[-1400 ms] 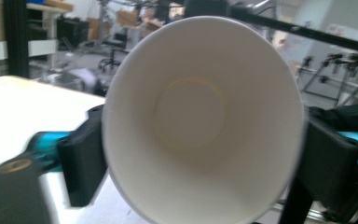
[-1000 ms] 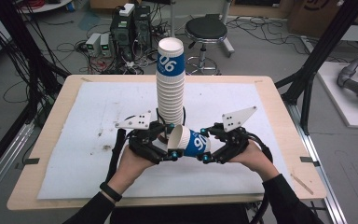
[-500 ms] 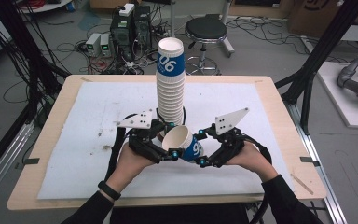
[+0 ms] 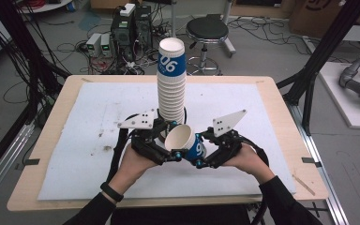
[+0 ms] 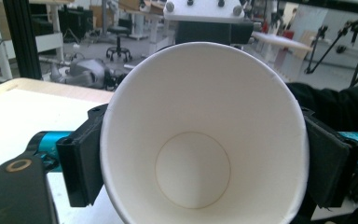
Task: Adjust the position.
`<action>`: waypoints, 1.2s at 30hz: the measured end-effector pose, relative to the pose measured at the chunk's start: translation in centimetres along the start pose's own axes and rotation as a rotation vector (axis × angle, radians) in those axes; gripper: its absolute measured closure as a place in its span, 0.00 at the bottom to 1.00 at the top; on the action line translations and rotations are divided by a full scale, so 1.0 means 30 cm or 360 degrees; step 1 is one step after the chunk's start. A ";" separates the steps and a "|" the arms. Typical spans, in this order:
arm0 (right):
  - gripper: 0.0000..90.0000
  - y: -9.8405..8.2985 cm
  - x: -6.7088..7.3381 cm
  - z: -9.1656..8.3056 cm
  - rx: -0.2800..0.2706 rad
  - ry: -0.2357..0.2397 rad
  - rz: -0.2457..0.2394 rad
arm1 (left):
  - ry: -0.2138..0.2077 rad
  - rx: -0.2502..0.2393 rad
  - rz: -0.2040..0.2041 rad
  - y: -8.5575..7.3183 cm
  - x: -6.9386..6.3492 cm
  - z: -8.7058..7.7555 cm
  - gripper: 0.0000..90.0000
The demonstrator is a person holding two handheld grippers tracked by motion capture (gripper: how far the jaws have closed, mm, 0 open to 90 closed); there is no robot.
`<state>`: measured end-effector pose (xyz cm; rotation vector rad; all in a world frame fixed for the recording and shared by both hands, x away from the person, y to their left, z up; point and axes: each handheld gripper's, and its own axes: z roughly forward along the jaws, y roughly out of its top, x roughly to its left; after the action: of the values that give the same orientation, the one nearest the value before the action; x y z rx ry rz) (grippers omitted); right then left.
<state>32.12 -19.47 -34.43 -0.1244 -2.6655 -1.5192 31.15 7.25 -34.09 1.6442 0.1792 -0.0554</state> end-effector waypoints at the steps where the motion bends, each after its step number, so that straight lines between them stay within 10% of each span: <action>1: 0.34 0.000 -0.001 -0.005 -0.0021 0.0001 -0.0001 | -0.0005 -0.0029 -0.0014 -0.003 0.001 -0.001 0.15; 17: 0.34 -0.009 -0.005 -0.015 -0.0176 0.0010 0.0049 | -0.0047 -0.0182 -0.0097 -0.015 0.013 0.007 0.20; 36: 0.26 -0.009 0.003 0.000 -0.0114 -0.0020 0.0028 | -0.0013 -0.0056 -0.0073 0.002 0.017 -0.006 0.26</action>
<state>31.99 -19.61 -34.65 -0.1610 -2.6129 -1.6147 31.65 7.47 -34.08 1.6044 0.2107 -0.0930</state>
